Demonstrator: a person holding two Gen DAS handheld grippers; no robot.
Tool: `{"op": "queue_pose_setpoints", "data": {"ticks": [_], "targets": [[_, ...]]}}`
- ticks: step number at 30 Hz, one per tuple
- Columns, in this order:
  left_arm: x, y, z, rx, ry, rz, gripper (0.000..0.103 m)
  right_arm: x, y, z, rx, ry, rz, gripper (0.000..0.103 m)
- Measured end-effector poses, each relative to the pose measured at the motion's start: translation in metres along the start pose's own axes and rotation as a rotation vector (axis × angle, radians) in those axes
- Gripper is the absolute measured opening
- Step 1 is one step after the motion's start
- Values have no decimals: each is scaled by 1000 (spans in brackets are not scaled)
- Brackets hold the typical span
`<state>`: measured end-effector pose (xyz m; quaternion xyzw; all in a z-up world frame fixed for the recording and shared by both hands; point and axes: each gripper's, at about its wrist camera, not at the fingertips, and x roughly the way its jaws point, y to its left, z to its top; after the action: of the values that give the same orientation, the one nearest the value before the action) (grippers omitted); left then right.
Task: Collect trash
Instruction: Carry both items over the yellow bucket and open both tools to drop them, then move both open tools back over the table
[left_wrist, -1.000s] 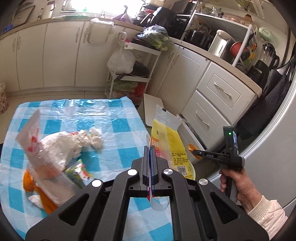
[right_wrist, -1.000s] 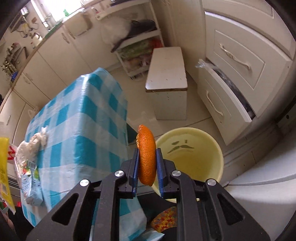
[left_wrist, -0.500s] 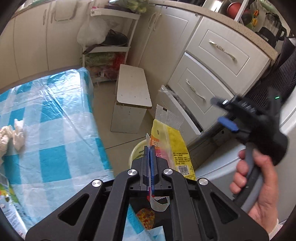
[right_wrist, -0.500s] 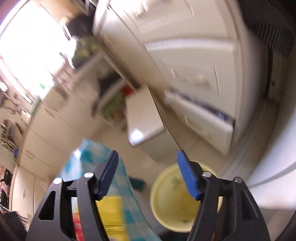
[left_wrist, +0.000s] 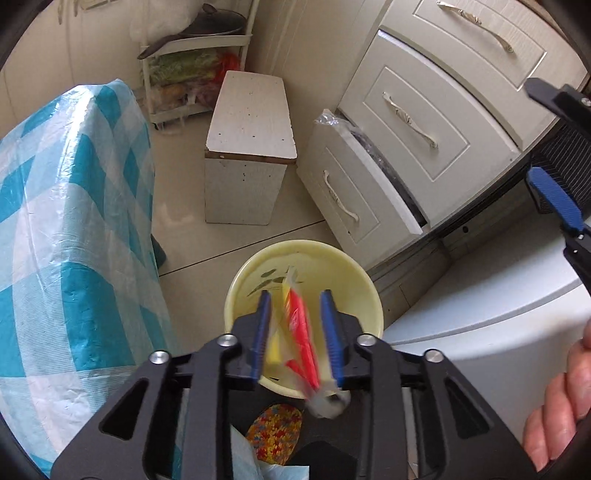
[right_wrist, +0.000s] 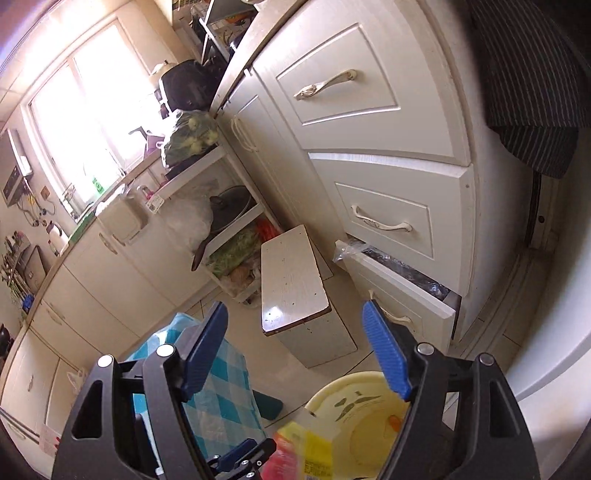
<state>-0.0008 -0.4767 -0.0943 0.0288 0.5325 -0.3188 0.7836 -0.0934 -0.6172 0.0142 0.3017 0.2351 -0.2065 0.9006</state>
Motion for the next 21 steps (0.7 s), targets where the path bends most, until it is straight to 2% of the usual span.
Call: {"op": "queue_pose_setpoints", "data": {"ticks": [2, 9, 12, 16, 21], "targets": [[-5, 3, -1, -5, -14, 3, 43, 4, 3, -2, -18, 8, -3, 73], [-43, 26, -14, -49, -54, 4, 52, 9, 12, -9, -74, 19, -36, 74], [-71, 34, -25, -50, -100, 14, 59, 14, 20, -13, -120, 35, -50, 74], [-114, 47, -40, -51, -175, 46, 79, 16, 35, -20, -194, 40, -61, 74], [-164, 67, -56, -34, -259, 107, 89, 7, 57, -28, -285, 0, -53, 78]]}}
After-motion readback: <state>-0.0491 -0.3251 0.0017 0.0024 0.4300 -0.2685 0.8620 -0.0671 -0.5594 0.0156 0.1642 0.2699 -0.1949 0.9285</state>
